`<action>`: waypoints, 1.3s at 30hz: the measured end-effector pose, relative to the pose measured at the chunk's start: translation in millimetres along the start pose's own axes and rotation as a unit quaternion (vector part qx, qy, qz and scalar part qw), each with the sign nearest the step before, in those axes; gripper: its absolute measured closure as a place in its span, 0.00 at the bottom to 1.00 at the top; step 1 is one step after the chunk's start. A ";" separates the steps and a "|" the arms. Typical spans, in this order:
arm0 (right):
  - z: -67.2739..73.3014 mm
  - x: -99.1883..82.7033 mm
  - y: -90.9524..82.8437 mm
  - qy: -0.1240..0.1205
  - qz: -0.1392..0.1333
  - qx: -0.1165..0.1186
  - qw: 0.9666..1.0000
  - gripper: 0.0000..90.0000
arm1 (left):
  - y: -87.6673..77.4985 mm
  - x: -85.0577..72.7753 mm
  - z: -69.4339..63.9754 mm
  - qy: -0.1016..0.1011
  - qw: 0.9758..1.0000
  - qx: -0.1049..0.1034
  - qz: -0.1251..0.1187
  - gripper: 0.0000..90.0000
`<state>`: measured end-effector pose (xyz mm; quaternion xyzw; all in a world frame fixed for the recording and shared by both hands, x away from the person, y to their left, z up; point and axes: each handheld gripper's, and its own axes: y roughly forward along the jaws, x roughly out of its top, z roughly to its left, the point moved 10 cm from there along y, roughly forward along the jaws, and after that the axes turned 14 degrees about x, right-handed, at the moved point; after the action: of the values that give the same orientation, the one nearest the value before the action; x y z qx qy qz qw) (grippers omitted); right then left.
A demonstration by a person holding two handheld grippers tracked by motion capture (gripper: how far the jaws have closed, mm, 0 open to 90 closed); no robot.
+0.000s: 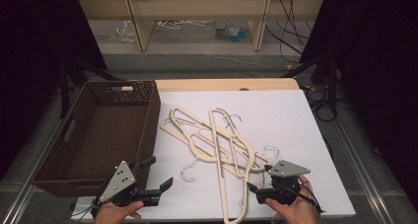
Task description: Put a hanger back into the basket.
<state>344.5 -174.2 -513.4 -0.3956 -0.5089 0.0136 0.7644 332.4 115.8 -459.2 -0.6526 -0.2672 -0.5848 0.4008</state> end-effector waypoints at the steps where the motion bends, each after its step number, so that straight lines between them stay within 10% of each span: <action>1: 2.4 -0.8 2.1 0.003 0.007 0.002 1.000 0.21 | 0.0 0.0 0.0 0.000 1.000 0.000 0.000 0.17; 5: 6.3 -4.2 13.9 -0.023 0.032 0.015 0.999 0.22 | 0.2 -0.2 -0.1 0.001 1.000 0.000 0.000 0.17; 19: 12.7 -24.6 35.4 0.004 0.116 0.032 0.993 0.38 | 0.2 0.6 0.7 -0.005 1.000 0.004 -0.001 0.17; 39: 0.7 -21.4 45.2 0.017 0.145 0.025 0.989 0.55 | 0.5 0.1 -1.0 -0.001 1.000 -0.001 0.000 0.17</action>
<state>350.9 -151.8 -557.7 -0.4462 -0.4327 0.1299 0.7725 332.3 114.7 -459.2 -0.6535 -0.2672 -0.5845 0.3999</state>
